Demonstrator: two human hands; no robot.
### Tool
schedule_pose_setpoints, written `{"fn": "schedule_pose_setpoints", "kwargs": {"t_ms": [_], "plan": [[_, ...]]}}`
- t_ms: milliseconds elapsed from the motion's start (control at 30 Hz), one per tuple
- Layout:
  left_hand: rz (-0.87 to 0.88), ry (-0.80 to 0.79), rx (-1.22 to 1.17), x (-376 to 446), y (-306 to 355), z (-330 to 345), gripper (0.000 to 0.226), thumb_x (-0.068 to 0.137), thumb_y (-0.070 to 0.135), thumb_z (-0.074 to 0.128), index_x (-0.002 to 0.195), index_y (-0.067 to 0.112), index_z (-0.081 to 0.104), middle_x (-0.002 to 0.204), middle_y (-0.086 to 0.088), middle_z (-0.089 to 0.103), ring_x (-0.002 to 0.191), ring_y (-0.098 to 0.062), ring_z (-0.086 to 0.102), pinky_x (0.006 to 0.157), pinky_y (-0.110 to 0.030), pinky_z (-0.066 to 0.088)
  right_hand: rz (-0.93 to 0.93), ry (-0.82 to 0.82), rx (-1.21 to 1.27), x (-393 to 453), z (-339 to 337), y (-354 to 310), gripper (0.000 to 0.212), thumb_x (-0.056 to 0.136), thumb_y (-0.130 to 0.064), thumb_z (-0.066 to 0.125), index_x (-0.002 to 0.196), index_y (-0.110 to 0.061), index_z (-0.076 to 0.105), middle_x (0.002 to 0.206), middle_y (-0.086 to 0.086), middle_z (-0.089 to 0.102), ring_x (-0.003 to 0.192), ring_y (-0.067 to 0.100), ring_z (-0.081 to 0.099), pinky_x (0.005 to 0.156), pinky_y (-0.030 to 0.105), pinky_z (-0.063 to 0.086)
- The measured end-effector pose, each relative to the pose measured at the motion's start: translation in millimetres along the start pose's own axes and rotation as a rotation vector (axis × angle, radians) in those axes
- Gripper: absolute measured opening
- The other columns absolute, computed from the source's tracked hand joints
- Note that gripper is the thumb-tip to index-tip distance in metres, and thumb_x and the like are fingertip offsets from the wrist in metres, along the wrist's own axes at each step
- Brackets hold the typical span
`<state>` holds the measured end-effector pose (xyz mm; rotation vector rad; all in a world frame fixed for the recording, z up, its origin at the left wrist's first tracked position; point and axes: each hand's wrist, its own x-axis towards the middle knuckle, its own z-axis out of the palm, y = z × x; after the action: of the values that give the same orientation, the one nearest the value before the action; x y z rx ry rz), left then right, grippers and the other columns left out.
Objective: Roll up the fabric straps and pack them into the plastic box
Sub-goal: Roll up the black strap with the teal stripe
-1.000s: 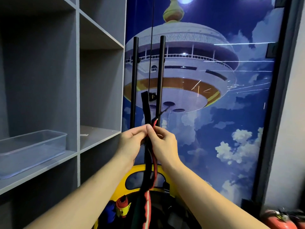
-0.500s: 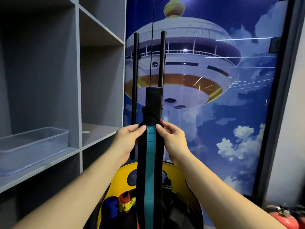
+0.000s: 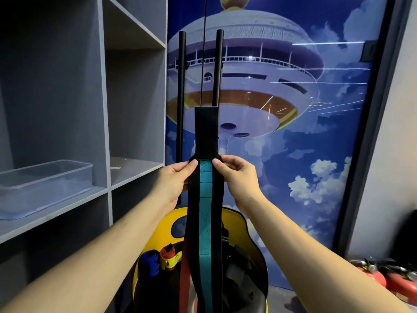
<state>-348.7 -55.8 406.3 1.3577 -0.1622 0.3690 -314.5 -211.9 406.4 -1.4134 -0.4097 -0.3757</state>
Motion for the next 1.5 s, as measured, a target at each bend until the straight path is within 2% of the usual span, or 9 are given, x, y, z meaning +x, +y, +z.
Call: {"fn": "schedule_pose_setpoints", "kwargs": {"t_ms": [200,300,467,600,700,933,1033,1133,1500], "plan": [[-0.022,-0.090,-0.001,-15,-4,-10,0.024,0.098,0.025,0.061,0.110,0.009,0.074,0.104,-0.010,0.077,0.098,-0.024,0.074,0.081,-0.034,0.059,0.002,-0.055,0.050,-25,-7,-13,0.018,0.088,-0.014,0.075,0.105,-0.008,0.074,0.096,0.011,0.077,0.088,0.021,0.075,0.070,0.025,0.057],[-0.021,-0.141,0.003,-20,-11,-18,0.026,0.097,0.024,0.060,0.108,0.005,0.074,0.103,-0.014,0.077,0.092,-0.026,0.073,0.075,-0.035,0.061,0.010,-0.044,0.077,-37,-8,-10,0.018,0.086,-0.013,0.077,0.102,-0.006,0.074,0.095,0.014,0.076,0.086,0.022,0.075,0.071,0.027,0.057],[-0.126,-0.173,-0.041,-14,-37,-31,0.045,0.085,0.029,0.068,0.118,-0.002,0.069,0.117,-0.023,0.071,0.104,-0.035,0.067,0.093,-0.048,0.053,0.050,-0.015,0.077,-42,-3,17,0.019,0.086,-0.016,0.077,0.100,-0.004,0.073,0.097,0.017,0.075,0.085,0.026,0.073,0.077,0.036,0.059],[-0.247,-0.090,-0.026,7,-95,-44,0.032,0.090,0.027,0.069,0.111,0.003,0.073,0.105,-0.015,0.076,0.092,-0.025,0.070,0.078,-0.039,0.058,0.157,0.018,0.061,-31,3,77,0.014,0.086,-0.014,0.077,0.096,-0.005,0.074,0.093,0.016,0.076,0.087,0.026,0.074,0.081,0.038,0.061],[-0.379,-0.039,0.001,21,-155,-58,0.024,0.093,0.023,0.069,0.109,0.005,0.073,0.097,-0.010,0.077,0.081,-0.019,0.074,0.062,-0.030,0.057,0.319,0.022,0.019,-25,4,147,0.010,0.086,-0.013,0.077,0.092,-0.007,0.073,0.083,0.012,0.076,0.071,0.021,0.074,0.065,0.031,0.059],[-0.650,0.109,0.098,53,-291,-85,0.032,0.093,0.025,0.071,0.118,0.006,0.067,0.102,-0.005,0.076,0.088,-0.017,0.070,0.064,-0.029,0.055,0.607,0.027,-0.063,-16,5,301,0.013,0.085,-0.012,0.078,0.096,-0.005,0.074,0.090,0.011,0.077,0.078,0.024,0.072,0.069,0.032,0.059],[-0.679,0.170,0.100,71,-321,-90,0.032,0.091,0.023,0.074,0.121,0.017,0.065,0.100,-0.002,0.070,0.086,-0.015,0.064,0.072,-0.029,0.053,0.645,0.034,-0.096,-4,6,342,0.012,0.086,-0.013,0.077,0.095,-0.007,0.075,0.091,0.011,0.077,0.077,0.019,0.071,0.066,0.028,0.056],[-0.678,0.225,0.167,95,-348,-97,0.040,0.088,0.024,0.077,0.126,0.016,0.067,0.110,-0.002,0.067,0.094,-0.018,0.060,0.082,-0.033,0.053,0.686,0.022,-0.103,15,8,375,0.014,0.086,-0.014,0.078,0.097,-0.007,0.075,0.095,0.012,0.077,0.090,0.029,0.074,0.084,0.040,0.061],[-0.643,0.398,0.454,180,-419,-117,0.026,0.081,0.023,0.084,0.101,0.009,0.076,0.080,-0.006,0.073,0.064,-0.015,0.060,0.056,-0.024,0.048,0.781,0.039,-0.221,83,27,473,0.010,0.080,-0.015,0.083,0.083,-0.010,0.074,0.087,0.010,0.076,0.073,0.018,0.070,0.077,0.033,0.061]]}}
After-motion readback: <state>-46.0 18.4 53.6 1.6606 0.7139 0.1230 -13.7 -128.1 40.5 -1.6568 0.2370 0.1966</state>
